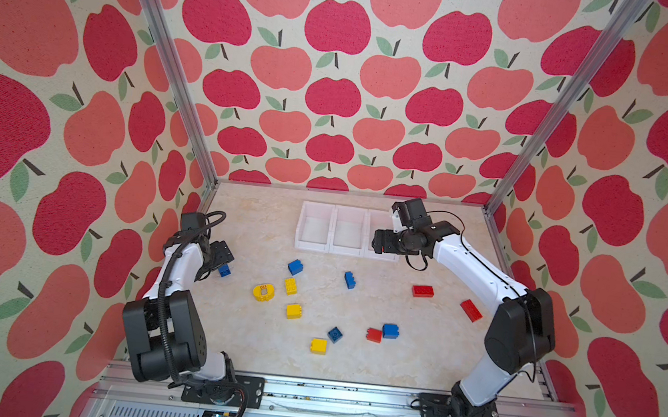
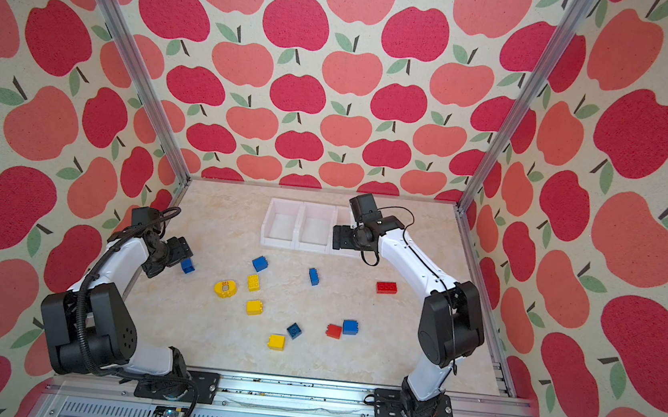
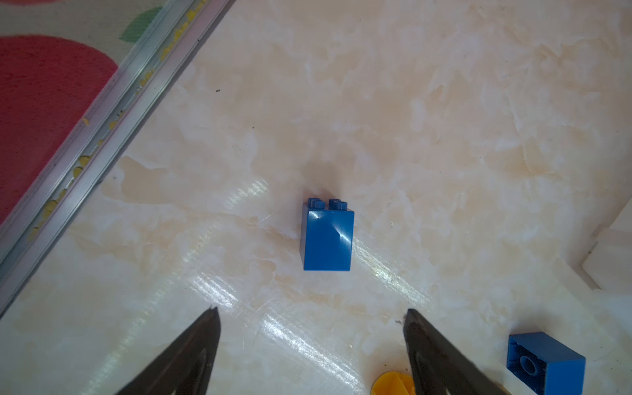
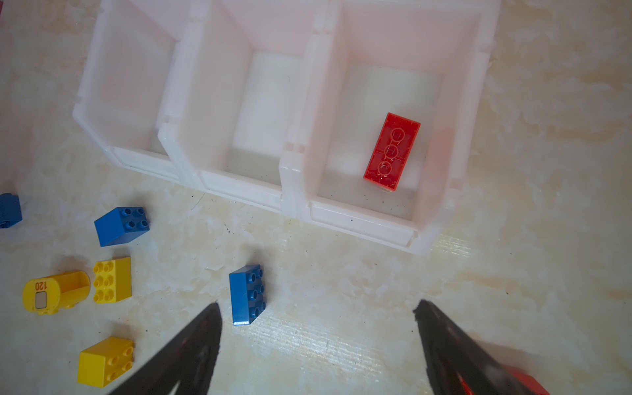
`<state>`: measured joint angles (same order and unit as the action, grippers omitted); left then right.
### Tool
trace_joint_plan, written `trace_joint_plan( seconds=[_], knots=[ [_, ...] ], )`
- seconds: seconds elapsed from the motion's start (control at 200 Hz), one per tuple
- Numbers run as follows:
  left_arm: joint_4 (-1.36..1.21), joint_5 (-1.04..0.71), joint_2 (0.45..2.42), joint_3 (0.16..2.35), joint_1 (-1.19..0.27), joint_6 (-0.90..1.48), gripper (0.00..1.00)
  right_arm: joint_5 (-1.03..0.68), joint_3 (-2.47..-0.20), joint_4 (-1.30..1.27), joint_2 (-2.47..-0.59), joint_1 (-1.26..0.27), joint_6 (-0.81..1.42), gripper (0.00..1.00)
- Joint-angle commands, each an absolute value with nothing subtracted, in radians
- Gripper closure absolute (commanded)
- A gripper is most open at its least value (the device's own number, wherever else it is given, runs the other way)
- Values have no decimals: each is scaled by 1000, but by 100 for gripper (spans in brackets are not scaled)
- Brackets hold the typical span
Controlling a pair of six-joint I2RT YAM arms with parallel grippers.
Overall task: Sort the legos into containers by color
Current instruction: 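Lower the left gripper onto a tall blue brick while the right gripper withdraws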
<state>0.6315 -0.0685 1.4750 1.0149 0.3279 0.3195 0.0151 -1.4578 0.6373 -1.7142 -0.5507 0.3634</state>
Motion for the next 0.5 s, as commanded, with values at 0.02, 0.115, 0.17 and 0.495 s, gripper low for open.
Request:
trace_joint_plan(
  seconds=[0.02, 0.115, 0.17, 0.495],
  knots=[
    [616, -109, 1523, 1039, 336, 295, 17, -6, -1450, 675, -1663, -555, 358, 8],
    [589, -138, 1547, 1037, 336, 282, 20, -4, -1453, 681, -1654, -554, 359, 8],
    [582, -150, 1563, 1037, 336, 276, 21, -1, -1453, 683, -1652, -555, 361, 8],
    [579, -158, 1656, 1077, 337, 276, 24, -4, -1434, 671, -1632, -554, 382, 7]
  ],
)
